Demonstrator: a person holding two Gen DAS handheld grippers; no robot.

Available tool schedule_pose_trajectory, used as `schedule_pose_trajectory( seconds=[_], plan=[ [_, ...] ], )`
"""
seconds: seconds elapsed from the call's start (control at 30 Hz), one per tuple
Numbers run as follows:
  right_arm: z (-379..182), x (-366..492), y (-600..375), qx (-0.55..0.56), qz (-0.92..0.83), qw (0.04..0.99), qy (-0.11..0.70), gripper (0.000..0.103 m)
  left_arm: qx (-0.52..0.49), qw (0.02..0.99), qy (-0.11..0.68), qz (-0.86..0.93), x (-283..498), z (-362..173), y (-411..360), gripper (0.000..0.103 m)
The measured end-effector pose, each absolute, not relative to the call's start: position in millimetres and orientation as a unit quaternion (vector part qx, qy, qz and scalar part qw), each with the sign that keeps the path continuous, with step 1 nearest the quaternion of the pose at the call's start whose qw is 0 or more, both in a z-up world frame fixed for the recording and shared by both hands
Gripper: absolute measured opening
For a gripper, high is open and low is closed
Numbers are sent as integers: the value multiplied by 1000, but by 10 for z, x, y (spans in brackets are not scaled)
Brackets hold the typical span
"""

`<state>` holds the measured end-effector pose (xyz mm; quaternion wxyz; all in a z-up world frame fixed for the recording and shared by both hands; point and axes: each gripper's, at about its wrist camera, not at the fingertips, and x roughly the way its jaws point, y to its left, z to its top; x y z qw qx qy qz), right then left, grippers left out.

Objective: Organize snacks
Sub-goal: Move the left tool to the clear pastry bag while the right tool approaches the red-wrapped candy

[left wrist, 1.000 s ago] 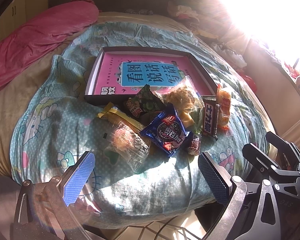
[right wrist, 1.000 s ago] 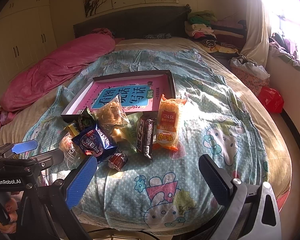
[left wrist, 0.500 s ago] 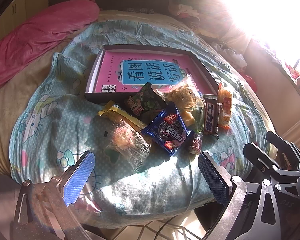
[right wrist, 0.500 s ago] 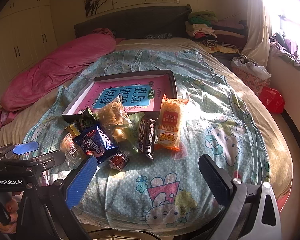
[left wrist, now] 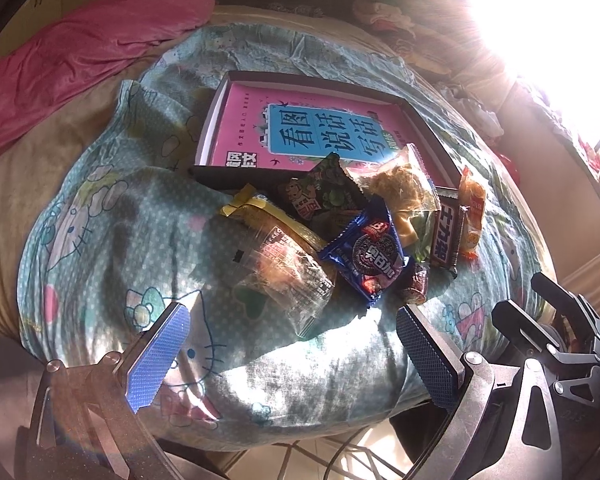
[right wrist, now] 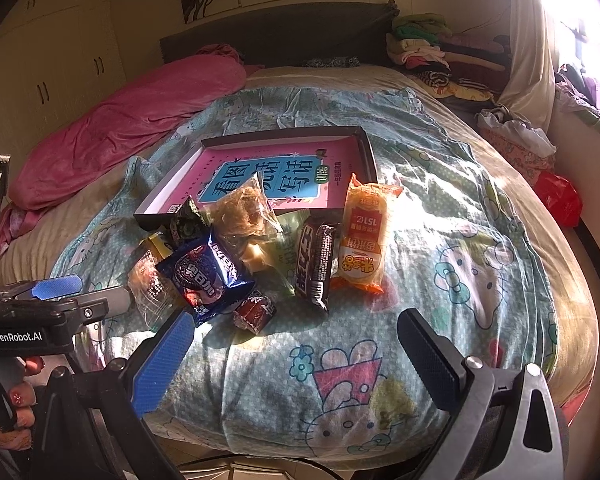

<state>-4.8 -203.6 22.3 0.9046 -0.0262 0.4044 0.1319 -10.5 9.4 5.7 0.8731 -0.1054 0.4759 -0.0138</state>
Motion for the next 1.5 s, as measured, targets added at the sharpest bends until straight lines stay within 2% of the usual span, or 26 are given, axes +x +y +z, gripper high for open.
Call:
schedule_pose_trajectory(
  seconds=[0.53, 1.03, 1.5],
  plan=[
    [46, 36, -1879, -49, 156, 888, 429, 103, -180, 845, 504, -3, 34, -208, 379, 103],
    [-191, 220, -1714, -89, 183, 869, 450, 103, -120, 856, 503, -27, 203, -301, 292, 103],
    [-370, 421, -1685, -87, 208, 858, 462, 86, -49, 870, 488, -50, 425, -383, 246, 103]
  ],
)
